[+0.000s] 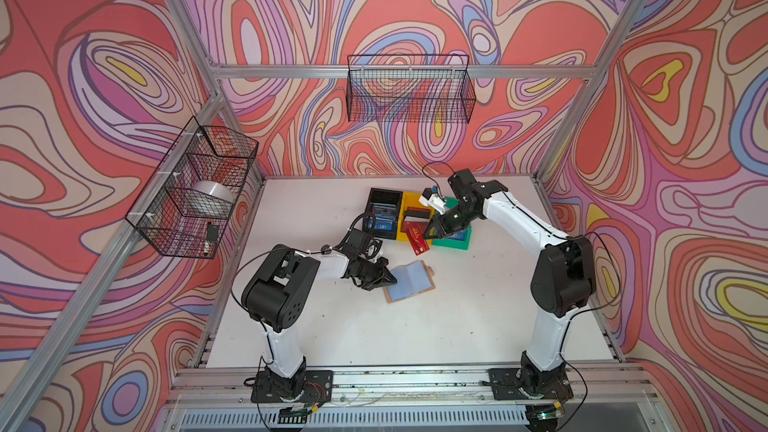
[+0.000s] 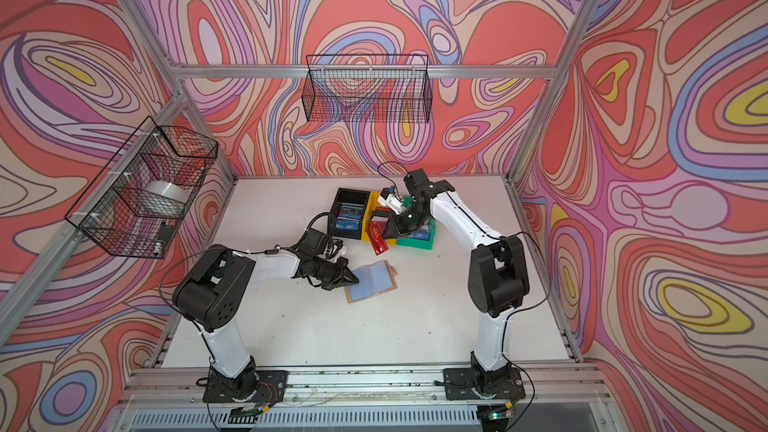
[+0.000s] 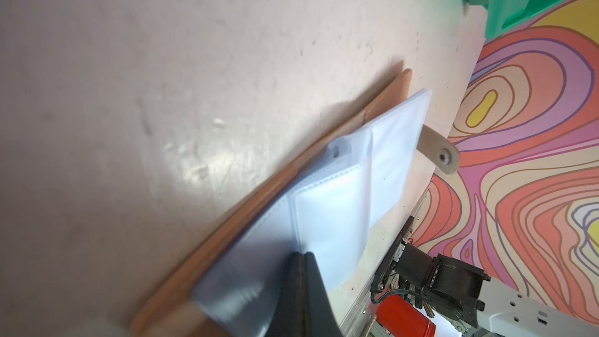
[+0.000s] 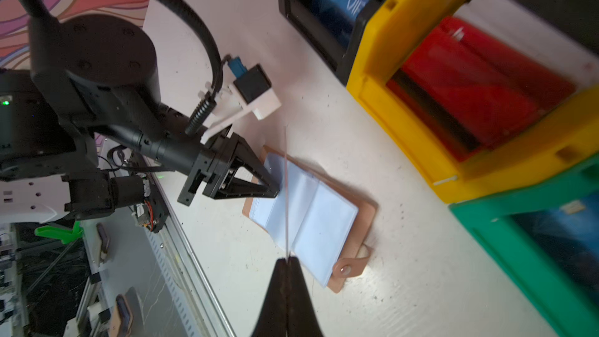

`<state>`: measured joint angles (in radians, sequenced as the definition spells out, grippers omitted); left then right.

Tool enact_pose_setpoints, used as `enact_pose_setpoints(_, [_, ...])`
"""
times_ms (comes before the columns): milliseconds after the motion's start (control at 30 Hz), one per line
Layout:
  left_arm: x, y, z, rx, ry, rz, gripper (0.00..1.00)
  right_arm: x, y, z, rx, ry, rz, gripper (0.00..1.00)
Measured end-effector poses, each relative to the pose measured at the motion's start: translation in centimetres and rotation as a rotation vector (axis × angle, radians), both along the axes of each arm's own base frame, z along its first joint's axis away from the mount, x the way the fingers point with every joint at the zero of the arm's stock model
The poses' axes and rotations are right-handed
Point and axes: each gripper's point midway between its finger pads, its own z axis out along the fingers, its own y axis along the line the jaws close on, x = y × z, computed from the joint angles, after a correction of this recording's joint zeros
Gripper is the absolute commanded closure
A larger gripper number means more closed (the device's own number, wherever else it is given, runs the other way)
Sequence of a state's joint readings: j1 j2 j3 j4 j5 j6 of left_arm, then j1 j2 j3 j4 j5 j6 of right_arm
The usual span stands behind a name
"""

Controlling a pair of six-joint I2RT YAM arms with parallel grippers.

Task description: Take the credit cards out of the card holder

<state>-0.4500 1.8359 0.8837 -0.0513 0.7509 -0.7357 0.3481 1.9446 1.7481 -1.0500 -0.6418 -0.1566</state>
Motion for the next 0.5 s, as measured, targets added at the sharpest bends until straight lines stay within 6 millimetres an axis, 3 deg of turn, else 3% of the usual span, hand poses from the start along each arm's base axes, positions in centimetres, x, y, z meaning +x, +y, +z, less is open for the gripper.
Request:
enact_pose_setpoints(267, [0.2, -0.2, 0.0, 0.007, -0.003, -0.025, 1.00, 5.8, -0.2, -1.2, -0.154, -0.084, 0.045, 1.00])
enact_pose_setpoints(500, [0.2, -0.3, 0.1, -0.004, -0.005, -0.038, 1.00, 8.8, -1.5, -2.0, -0.288, -0.194, 0.107, 1.00])
